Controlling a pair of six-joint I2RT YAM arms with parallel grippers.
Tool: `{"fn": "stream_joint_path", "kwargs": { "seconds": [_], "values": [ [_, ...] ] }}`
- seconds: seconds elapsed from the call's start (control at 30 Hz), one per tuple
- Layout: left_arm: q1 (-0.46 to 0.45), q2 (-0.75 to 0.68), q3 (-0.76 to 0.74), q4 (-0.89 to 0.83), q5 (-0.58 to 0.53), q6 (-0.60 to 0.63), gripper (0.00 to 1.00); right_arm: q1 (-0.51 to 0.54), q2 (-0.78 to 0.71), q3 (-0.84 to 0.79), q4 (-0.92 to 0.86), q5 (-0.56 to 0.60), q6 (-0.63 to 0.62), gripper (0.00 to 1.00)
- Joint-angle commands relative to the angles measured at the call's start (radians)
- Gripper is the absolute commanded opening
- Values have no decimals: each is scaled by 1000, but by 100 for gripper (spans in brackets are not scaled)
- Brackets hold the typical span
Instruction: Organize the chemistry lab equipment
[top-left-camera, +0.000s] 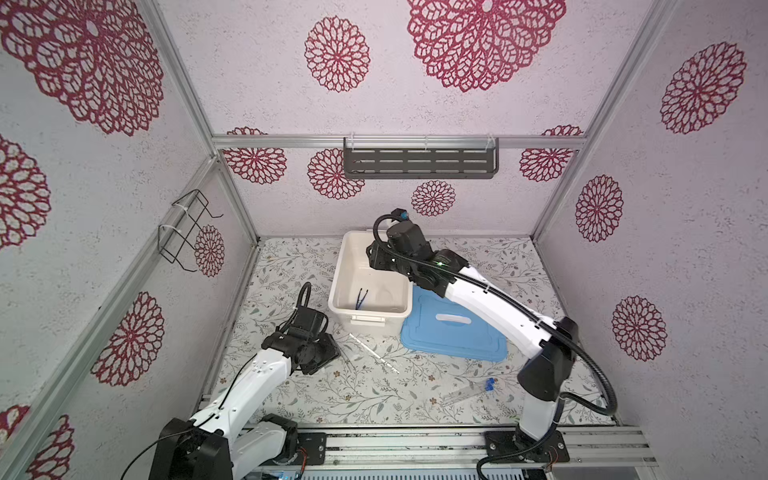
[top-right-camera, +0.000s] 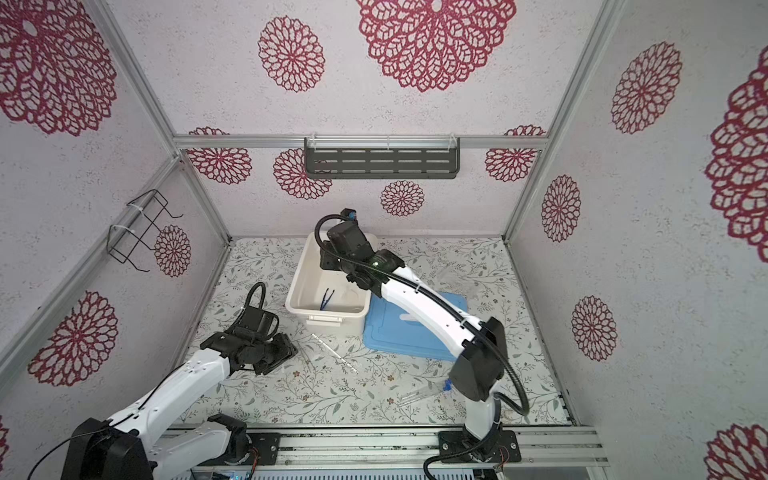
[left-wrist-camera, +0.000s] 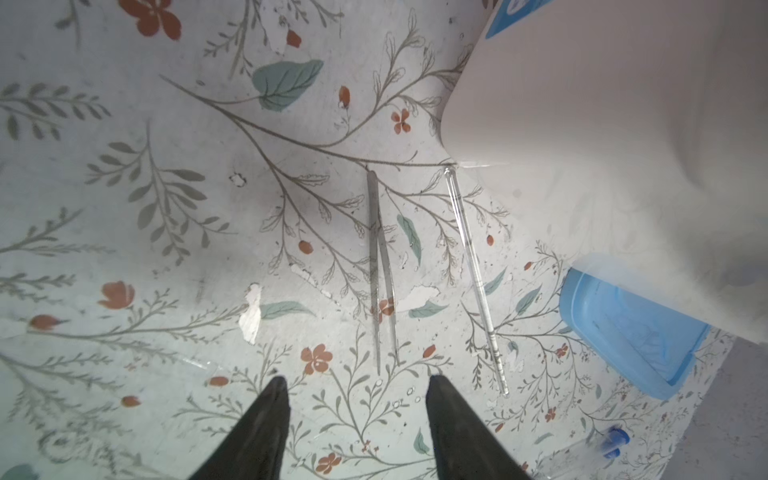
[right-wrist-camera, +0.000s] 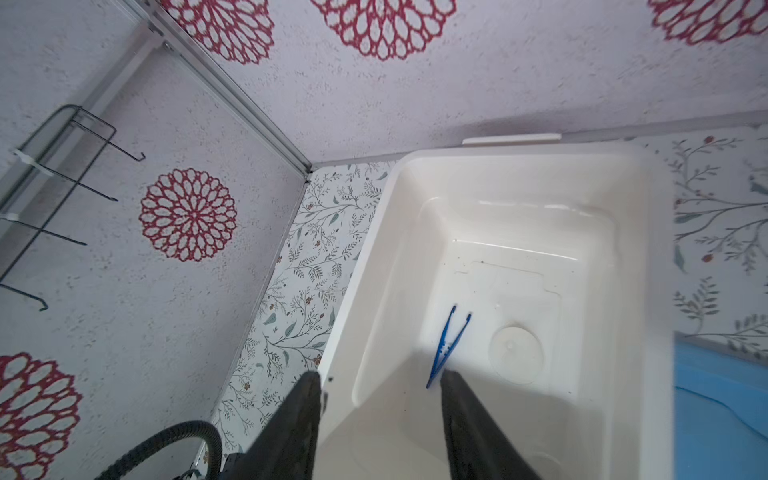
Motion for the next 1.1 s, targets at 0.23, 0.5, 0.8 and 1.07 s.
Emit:
{"fn": "stream_joint_path", "kwargs": {
  "seconds": [0.23, 0.5, 0.8, 1.07],
  "values": [
    [-153, 170, 141, -59, -246, 65, 58, -9, -317, -392, 275, 203, -250, 55],
    [-212, 326, 179, 3, -270, 72, 58, -10, -399, -465, 286, 221, -260, 55],
    [-233, 358, 138, 80, -325, 15, 54, -11, -433, -451, 241, 224, -286, 55],
    [-234, 92, 61, 152, -398, 5, 57, -9, -396, -358, 131, 94, -360, 55]
  ]
}}
